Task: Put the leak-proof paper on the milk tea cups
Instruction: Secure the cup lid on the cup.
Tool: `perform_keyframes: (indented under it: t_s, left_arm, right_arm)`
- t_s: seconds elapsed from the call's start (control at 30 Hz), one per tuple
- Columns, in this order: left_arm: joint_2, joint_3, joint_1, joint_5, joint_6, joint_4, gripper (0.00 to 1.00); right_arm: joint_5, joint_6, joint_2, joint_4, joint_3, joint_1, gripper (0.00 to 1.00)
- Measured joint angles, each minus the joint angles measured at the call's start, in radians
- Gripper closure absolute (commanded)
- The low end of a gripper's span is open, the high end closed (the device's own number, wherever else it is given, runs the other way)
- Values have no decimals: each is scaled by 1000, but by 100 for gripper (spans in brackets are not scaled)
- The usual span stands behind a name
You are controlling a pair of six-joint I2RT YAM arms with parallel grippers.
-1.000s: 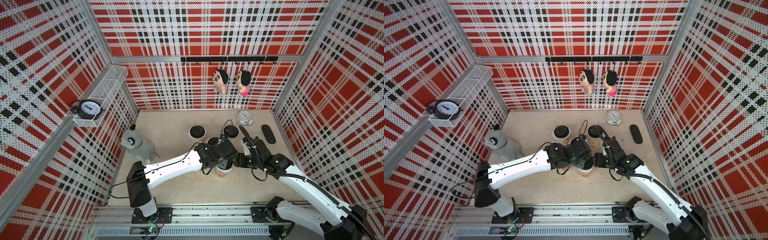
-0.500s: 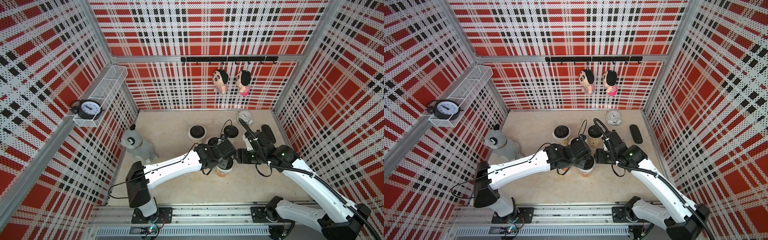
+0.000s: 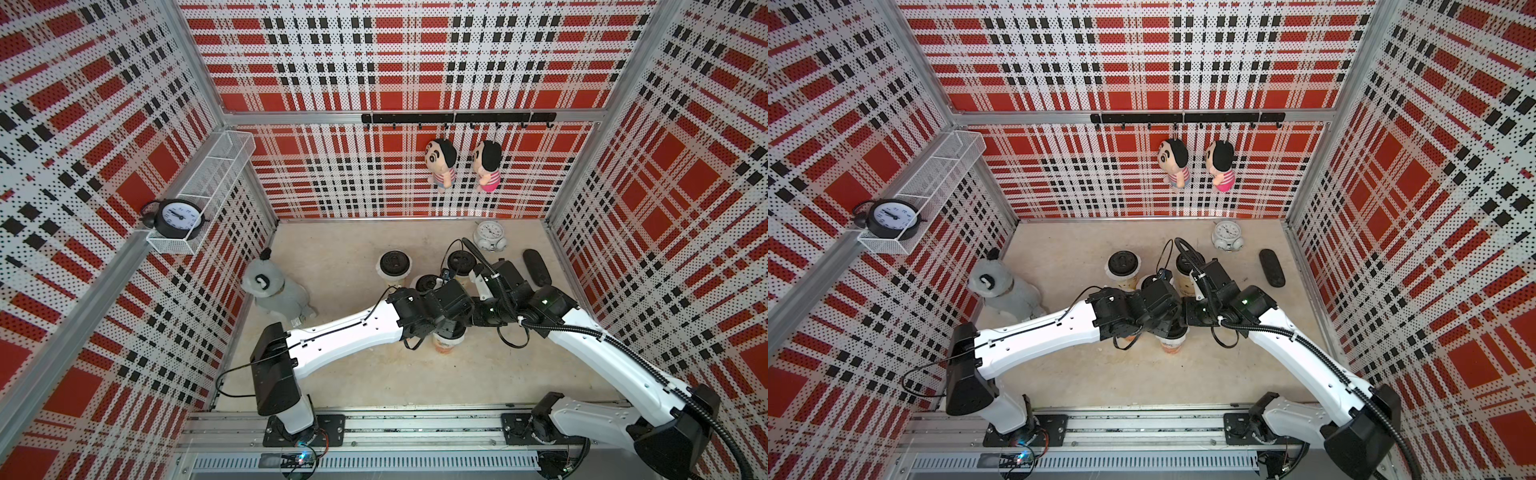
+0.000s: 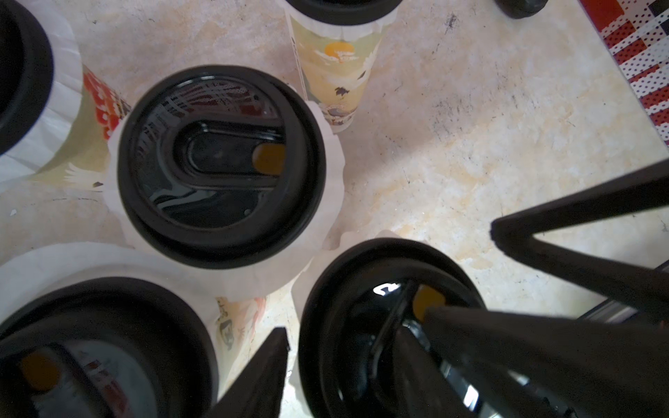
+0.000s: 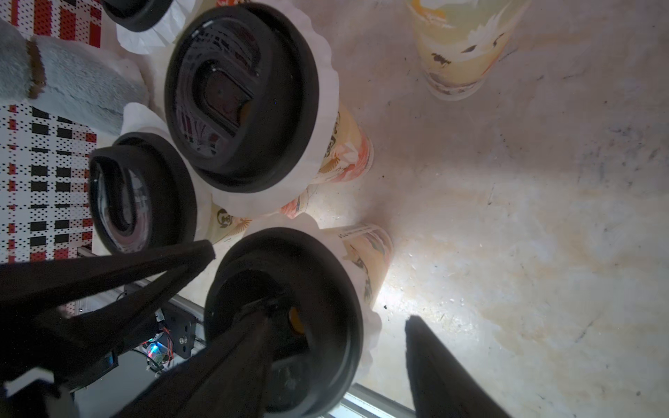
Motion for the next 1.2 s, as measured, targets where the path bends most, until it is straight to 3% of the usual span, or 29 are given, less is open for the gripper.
perform_keyframes:
  t_s: [0.57,0.8,1.2]
  left_arm:
    - [8,45,0,21,8,-47,47]
    - [0,53,-8,24,-11,-67,64]
    - [-148,-55,-8,43,-94,-51,69]
  right_arm:
    - [14,23,-19,50,-50,7,39]
    - [16,26,-23,50,-51,8,39]
    - [18,26,-23,50,-51,8,39]
